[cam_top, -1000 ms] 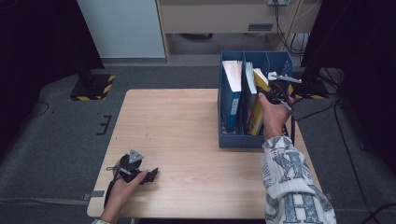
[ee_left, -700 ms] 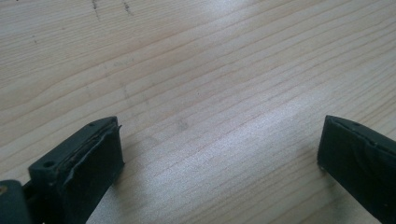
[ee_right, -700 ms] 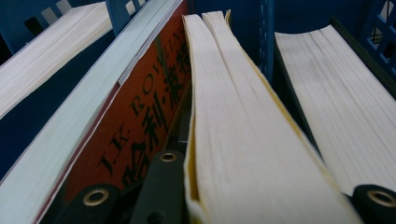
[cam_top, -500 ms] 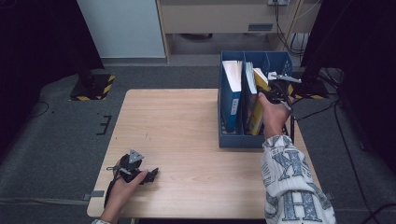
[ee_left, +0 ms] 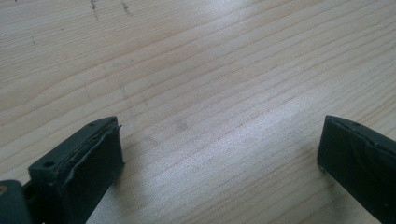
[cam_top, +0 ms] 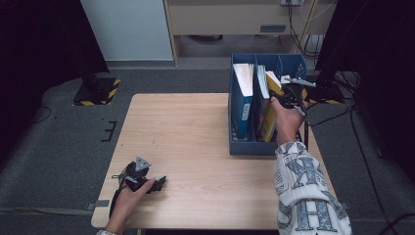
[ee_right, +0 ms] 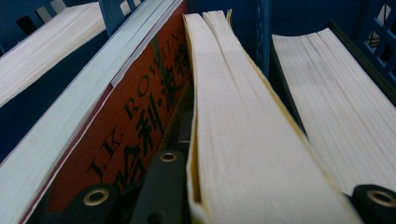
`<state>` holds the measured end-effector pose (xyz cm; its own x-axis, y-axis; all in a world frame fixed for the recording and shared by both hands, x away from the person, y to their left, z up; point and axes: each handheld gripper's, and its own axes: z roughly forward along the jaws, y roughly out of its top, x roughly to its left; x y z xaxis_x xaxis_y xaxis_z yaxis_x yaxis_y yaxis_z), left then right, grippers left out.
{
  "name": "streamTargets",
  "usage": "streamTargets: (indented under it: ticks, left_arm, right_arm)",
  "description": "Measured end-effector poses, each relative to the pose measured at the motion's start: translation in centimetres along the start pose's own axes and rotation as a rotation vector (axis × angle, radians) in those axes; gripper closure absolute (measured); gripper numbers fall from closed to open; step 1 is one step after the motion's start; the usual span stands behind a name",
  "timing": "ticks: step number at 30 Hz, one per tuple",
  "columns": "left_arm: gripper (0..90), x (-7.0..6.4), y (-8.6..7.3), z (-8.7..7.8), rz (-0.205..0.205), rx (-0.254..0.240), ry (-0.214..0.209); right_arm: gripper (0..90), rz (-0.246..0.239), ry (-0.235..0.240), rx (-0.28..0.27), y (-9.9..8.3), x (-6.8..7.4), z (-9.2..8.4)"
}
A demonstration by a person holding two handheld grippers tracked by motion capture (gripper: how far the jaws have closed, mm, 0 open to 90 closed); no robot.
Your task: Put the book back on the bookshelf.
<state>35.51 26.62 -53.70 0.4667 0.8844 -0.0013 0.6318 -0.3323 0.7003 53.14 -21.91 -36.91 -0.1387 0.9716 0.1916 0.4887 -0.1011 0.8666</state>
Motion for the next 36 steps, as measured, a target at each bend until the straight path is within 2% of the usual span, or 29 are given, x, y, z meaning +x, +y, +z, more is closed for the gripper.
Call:
streamTargets:
  ticks: [11, 16, 18, 21, 33, 36]
  left_arm:
    - [0.0, 0.0, 0.0, 0.0, 0.001, 0.0, -0.001]
    - [0.0, -0.01, 0.01, 0.01, 0.001, 0.0, -0.001]
    - [0.0, -0.02, 0.01, 0.01, 0.001, 0.001, -0.001]
    - [0.0, -0.02, 0.01, 0.0, 0.003, 0.002, 0.0]
    - [0.0, -0.02, 0.01, 0.0, 0.005, 0.003, -0.001]
    - [0.0, -0.04, 0.02, 0.01, 0.005, 0.002, -0.002]
  right_arm:
    - [74.8, -0.01, -0.005, -0.005, -0.03, 0.1, 0.19]
    - [74.5, -0.05, -0.016, 0.031, -0.08, 0.46, 0.08]
    - [73.8, -0.045, -0.013, 0.031, -0.11, 0.5, -0.03]
    - [73.7, -0.073, -0.018, 0.039, -0.27, 0.69, -0.06]
    - [73.6, -0.08, -0.024, 0.051, -0.33, 0.82, -0.11]
    - [73.5, -0.064, -0.023, 0.055, -0.5, 0.8, -0.15]
